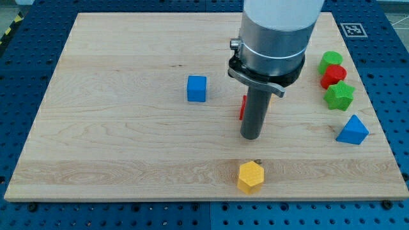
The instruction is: Move the red star towards the blue triangle
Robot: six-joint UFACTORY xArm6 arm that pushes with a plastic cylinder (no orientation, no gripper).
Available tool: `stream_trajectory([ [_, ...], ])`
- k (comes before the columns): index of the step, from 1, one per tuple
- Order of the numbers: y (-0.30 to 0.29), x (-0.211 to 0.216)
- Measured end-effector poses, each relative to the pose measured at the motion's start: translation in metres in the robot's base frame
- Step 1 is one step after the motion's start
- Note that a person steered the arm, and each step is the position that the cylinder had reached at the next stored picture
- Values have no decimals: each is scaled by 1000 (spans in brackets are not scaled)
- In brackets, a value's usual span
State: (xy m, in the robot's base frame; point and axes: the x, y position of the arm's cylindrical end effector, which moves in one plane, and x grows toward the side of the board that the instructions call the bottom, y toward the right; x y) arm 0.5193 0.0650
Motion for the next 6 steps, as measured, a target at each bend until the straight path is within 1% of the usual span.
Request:
stream_trajectory([
  [2, -40, -49],
  [3, -13, -64],
  [4, -7, -60],
  [6, 2, -32],
])
